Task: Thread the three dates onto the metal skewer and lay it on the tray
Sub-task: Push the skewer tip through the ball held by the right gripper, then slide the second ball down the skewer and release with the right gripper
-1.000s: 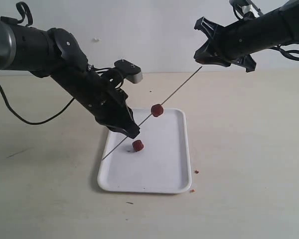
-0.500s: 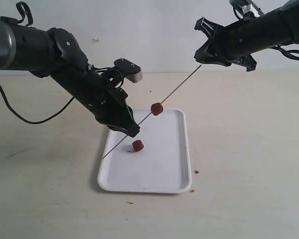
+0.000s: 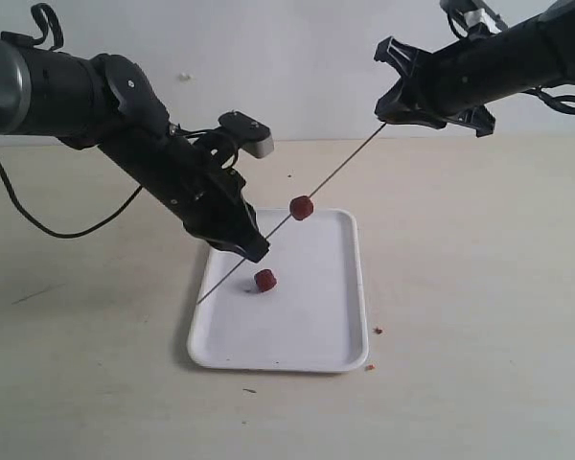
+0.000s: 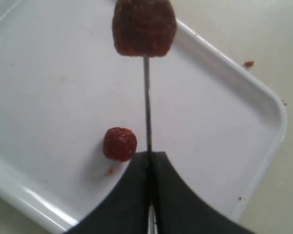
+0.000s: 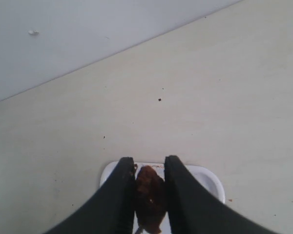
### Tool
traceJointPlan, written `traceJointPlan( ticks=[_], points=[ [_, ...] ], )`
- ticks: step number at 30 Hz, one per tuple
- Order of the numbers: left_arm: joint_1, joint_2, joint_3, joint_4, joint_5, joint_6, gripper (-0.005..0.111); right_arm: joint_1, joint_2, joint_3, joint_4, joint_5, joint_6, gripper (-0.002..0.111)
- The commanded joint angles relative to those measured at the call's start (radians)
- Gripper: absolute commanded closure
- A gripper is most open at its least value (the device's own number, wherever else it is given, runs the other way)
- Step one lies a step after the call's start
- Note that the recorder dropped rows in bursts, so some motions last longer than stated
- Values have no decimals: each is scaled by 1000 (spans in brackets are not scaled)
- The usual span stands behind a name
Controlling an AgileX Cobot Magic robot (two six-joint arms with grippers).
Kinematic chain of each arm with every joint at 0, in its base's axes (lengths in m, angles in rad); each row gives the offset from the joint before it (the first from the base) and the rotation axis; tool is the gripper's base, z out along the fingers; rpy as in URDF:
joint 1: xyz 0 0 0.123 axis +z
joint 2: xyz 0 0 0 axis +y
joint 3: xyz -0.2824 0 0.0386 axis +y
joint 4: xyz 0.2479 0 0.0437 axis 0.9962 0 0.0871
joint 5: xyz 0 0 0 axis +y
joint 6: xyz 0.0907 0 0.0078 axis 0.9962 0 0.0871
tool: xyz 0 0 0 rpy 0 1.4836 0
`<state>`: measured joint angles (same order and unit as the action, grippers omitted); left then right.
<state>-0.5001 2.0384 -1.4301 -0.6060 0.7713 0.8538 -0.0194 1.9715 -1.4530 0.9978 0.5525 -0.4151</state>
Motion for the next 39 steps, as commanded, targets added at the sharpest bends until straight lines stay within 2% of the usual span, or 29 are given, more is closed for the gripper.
traceJointPlan(
  ticks=[1, 7, 13, 15, 20, 27, 33, 39],
  points=[
    [3, -3, -3, 1, -15, -13, 107, -7, -12, 0, -9, 17, -13, 85],
    [3, -3, -3, 1, -15, -19, 107, -7, -12, 0, -2, 27, -5, 85],
    [3, -3, -3, -10, -76, -21, 107, -7, -12, 0, -2, 63, 0, 85],
    [1, -3, -3, -46, -131, -23, 107, -4, -12, 0, 24, 92, 0, 85],
    [-1, -3, -3, -99, -149, -15, 107, -4, -12, 0, 50, 107, -3, 85],
    [-1, -3, -3, -427, -126, 224, 107, -4, -12, 0, 94, 107, -29, 85],
    [-1, -3, -3, -606, -137, 368, 107, 50, -12, 0, 97, 85, -29, 85],
    [-1, -3, -3, -649, -156, 400, 107, 96, -12, 0, 102, 74, -29, 85]
  ],
)
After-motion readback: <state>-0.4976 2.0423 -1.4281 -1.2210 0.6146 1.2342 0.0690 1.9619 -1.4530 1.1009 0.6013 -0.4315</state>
